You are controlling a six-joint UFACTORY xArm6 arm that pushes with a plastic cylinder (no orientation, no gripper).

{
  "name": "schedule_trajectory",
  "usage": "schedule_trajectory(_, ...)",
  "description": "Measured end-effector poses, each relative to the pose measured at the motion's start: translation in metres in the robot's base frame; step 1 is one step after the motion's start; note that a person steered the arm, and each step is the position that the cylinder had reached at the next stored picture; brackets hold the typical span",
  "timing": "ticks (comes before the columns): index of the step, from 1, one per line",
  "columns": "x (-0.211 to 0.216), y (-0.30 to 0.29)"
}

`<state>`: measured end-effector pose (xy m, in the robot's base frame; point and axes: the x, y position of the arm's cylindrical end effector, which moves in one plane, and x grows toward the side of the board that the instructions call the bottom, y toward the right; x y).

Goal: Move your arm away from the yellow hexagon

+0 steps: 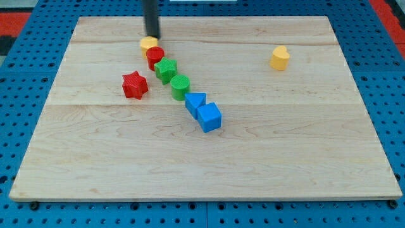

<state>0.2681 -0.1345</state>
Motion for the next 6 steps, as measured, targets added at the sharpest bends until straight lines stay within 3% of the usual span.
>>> schedule_trajectory(2, 0.020, -0.049)
schedule_trajectory(3, 0.072, -0.066)
schedule_trajectory(4, 0.094, -0.077)
schedule_trajectory(6, 0.116, -0.032)
